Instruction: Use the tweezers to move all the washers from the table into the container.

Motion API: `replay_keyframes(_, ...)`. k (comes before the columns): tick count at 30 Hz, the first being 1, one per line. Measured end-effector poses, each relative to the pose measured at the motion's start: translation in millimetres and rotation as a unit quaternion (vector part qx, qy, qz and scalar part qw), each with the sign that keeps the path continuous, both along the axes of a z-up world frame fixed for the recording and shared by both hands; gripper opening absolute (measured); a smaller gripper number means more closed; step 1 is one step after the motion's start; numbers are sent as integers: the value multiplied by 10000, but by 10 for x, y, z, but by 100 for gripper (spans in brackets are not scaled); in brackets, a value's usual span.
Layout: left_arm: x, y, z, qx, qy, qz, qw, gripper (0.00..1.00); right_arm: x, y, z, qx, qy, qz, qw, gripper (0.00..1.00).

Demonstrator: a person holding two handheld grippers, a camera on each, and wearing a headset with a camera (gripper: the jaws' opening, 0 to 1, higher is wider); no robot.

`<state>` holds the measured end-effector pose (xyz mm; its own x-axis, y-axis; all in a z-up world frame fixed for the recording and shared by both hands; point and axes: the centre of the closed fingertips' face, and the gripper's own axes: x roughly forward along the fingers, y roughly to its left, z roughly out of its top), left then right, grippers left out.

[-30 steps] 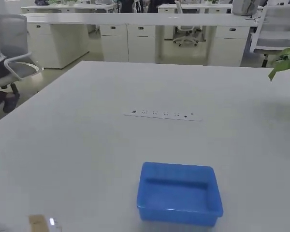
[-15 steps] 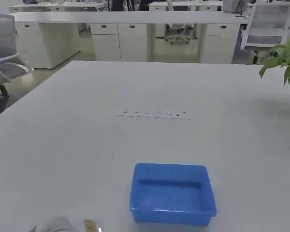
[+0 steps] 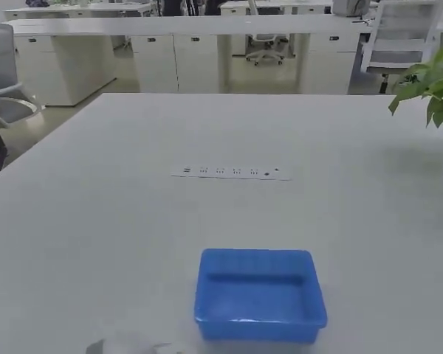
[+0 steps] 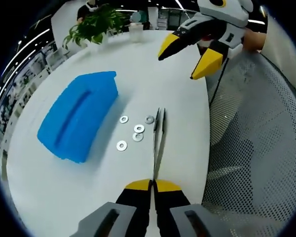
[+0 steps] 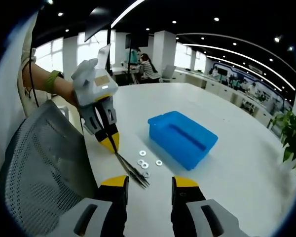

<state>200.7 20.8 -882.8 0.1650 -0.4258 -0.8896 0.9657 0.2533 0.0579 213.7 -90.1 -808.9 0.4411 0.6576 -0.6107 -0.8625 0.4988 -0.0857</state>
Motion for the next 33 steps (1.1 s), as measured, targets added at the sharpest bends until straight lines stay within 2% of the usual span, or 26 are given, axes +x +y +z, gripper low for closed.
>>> replay_keyframes(2,-8,-6,-5,206,-119,-250,9994,0,-14,2,-40,-122,-15,111,9999,29)
replay_keyframes(6,-17,-18,-17,320,-256,-562,9976,0,-30,20,-96,-233,32,234,9995,26)
replay_keyframes(9,-47,-12,-15,296,-292,-617,9972,0,-59,38,-127,-251,115,309,9991,23)
replay_keyframes(11,-85,-39,39,153,-284,-676,9972,0,-94,57,-146,-215,214,351,9989,22)
replay_keyframes(14,-103,-49,203,-19,-378,-653,9971,0,-140,86,-175,-179,334,439,9983,20)
replay_keyframes(18,-134,-104,438,-287,-428,-620,9967,0,-191,140,-207,-155,449,591,9971,18)
replay_keyframes(21,-167,-203,632,-514,-509,-665,9952,0,-220,176,-230,-171,491,709,9961,17)
replay_keyframes(28,-237,-426,965,-728,-615,-941,9910,0,-270,232,-269,-188,558,899,9942,17)
replay_keyframes(30,-228,-501,1037,-763,-734,-1068,9886,0,-269,258,-292,-191,580,957,9935,16)
replay_keyframes(33,-248,-615,1112,-818,-707,-1264,9861,0,-235,341,-317,-242,541,1125,9919,16)
